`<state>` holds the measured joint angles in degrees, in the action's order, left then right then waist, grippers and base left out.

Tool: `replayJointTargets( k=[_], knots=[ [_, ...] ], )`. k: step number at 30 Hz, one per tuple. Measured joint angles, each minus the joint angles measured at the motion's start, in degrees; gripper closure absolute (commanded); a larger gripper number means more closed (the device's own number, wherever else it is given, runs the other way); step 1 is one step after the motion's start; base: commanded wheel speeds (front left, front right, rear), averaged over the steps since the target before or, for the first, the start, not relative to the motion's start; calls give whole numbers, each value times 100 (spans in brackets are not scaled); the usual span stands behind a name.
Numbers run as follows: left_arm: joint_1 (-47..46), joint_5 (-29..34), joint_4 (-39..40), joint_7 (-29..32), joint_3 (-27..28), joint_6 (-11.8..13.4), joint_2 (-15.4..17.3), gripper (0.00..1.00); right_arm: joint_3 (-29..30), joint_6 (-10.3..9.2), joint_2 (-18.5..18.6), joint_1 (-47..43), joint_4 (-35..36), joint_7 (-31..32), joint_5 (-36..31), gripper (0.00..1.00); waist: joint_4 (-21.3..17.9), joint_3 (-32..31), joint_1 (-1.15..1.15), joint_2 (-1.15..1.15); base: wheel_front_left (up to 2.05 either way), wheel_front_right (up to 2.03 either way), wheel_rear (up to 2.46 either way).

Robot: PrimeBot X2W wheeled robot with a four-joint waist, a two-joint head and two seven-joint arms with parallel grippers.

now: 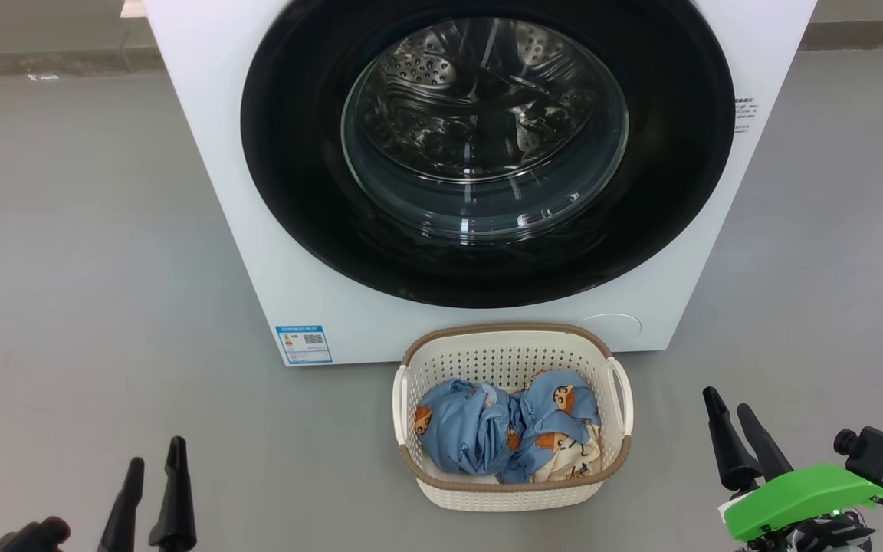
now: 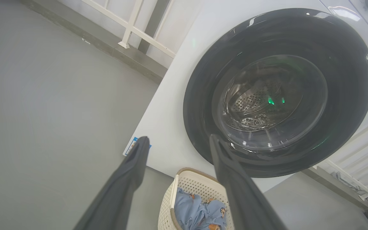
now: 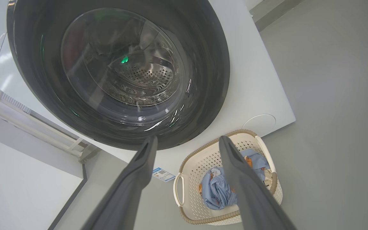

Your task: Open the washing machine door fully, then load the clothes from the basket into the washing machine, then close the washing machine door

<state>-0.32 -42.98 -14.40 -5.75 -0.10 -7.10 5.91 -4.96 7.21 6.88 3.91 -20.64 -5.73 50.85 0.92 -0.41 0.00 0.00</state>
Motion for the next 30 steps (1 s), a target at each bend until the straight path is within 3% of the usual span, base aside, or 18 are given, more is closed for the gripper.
replayJointTargets(
  k=[30],
  knots=[
    [1, 1706, 74, -505, -145, -18, 216, 0, -275, 0, 199, 65, -8, -495, -1715, 0, -15, -1, 0, 0, 0, 0, 0]
  ],
)
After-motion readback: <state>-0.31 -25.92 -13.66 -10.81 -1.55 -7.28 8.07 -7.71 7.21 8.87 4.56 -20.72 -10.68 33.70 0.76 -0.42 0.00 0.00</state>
